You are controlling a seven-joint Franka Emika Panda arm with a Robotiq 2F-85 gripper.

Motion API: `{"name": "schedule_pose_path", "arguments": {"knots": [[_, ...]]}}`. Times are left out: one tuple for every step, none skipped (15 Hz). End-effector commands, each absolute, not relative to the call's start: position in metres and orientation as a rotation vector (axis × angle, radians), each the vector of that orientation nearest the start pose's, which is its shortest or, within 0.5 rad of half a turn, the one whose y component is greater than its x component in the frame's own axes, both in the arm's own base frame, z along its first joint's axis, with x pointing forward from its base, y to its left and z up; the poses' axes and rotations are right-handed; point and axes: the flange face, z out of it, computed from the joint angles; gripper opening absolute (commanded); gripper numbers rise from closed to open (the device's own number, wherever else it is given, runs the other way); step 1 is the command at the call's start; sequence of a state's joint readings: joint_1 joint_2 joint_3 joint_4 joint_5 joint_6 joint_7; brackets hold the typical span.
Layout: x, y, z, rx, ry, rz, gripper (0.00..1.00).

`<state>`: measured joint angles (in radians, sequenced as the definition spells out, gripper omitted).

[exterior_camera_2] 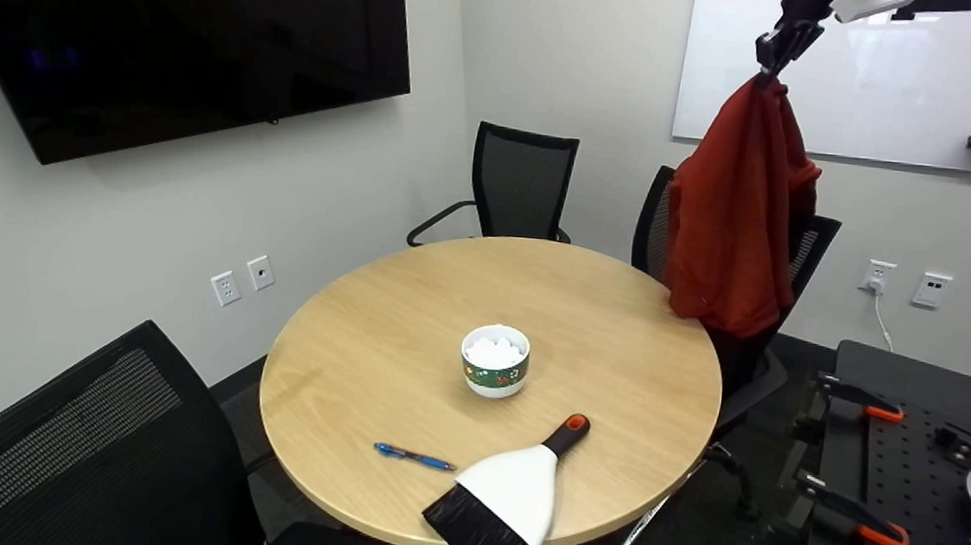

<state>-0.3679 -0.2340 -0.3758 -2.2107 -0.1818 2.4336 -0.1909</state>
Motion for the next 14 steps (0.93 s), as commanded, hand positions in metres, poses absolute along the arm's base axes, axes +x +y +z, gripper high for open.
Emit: {"name": "schedule_pose_path", "arguments": {"knots": [[0.401,-0.333,0.559,-3.179,0.580,-0.807,0.02],[0.410,-0.323,0.574,-3.160,0.533,-0.854,0.02],[0.419,-0.315,0.585,-3.142,0.490,-0.901,0.02],[0.429,-0.306,0.600,-3.116,0.454,-0.949,0.02],[0.438,-0.297,0.613,-3.091,0.424,-0.986,0.02],[0.446,-0.288,0.627,-3.061,0.390,-1.027,0.02],[0.453,-0.280,0.638,-3.029,0.363,-1.065,0.02],[0.460,-0.272,0.648,-2.996,0.340,-1.098,0.02],[0.466,-0.264,0.658,-2.959,0.316,-1.132,0.02],[0.471,-0.257,0.667,-2.925,0.293,-1.160,0.02],[0.475,-0.251,0.673,-2.894,0.282,-1.178,0.02],[0.479,-0.246,0.677,-2.868,0.267,-1.195,0.02],[0.483,-0.244,0.677,-2.848,0.264,-1.197,0.02],[0.487,-0.243,0.674,-2.836,0.267,-1.195,0.02]]}}
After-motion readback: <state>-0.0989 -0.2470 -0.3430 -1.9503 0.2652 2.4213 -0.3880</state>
